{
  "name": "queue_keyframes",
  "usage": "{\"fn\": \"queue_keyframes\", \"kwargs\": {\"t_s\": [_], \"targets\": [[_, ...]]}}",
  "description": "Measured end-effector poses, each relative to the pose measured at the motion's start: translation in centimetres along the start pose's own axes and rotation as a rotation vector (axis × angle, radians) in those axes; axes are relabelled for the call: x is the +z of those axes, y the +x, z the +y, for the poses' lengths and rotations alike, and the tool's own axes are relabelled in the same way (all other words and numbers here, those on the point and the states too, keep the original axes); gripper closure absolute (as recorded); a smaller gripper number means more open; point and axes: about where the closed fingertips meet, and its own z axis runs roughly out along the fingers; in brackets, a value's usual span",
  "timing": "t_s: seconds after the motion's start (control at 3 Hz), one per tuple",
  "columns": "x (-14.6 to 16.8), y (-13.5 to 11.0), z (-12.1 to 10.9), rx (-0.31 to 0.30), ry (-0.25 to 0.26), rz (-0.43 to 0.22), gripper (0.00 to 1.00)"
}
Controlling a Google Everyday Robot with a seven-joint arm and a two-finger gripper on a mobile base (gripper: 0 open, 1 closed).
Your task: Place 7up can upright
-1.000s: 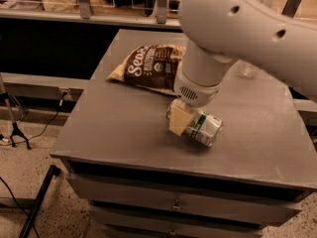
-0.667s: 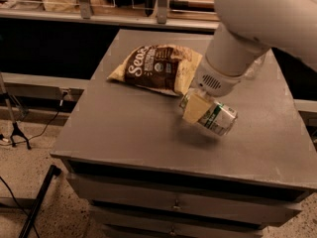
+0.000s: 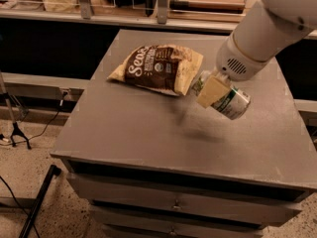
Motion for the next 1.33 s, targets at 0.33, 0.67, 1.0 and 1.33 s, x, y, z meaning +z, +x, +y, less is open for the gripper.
{"fn": "queue_keyframes", "kwargs": {"t_s": [0.33, 0.67, 1.0, 1.33], "targets": [[-1.1, 0.0, -1.6, -0.028, -0.001, -0.123, 1.00], [-2.4, 0.6, -3.4, -0.043, -0.044, -0.339, 1.00], [-2.8, 0.9, -3.9, -0.015, -0.077, -0.430, 1.00], [-2.8, 0.9, -3.9, -0.015, -0.077, -0.430, 1.00]]}}
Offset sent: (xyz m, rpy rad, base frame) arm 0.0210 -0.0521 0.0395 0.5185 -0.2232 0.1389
